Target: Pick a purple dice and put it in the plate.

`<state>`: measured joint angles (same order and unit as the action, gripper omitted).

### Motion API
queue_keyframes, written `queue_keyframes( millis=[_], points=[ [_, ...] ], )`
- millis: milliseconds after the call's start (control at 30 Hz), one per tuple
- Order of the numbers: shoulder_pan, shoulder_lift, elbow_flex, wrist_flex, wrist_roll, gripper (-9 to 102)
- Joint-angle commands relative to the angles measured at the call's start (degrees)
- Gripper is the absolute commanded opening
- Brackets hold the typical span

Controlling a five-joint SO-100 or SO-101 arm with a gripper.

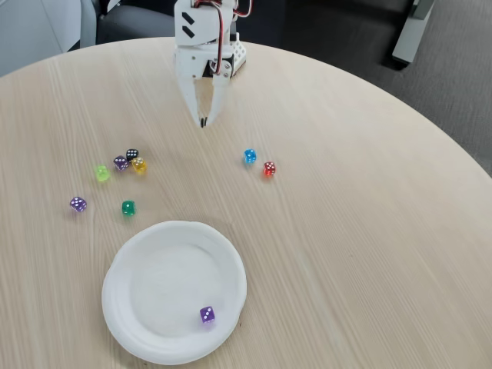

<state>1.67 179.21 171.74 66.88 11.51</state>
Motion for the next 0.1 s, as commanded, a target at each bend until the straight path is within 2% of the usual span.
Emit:
queue_keyframes(
  millis=[0, 67],
  points=[
    [-0.4, 0.6, -0.3, 0.1, 0.5, 1],
    [-0.4, 0.6, -0.3, 0.1, 0.5, 1]
  ],
)
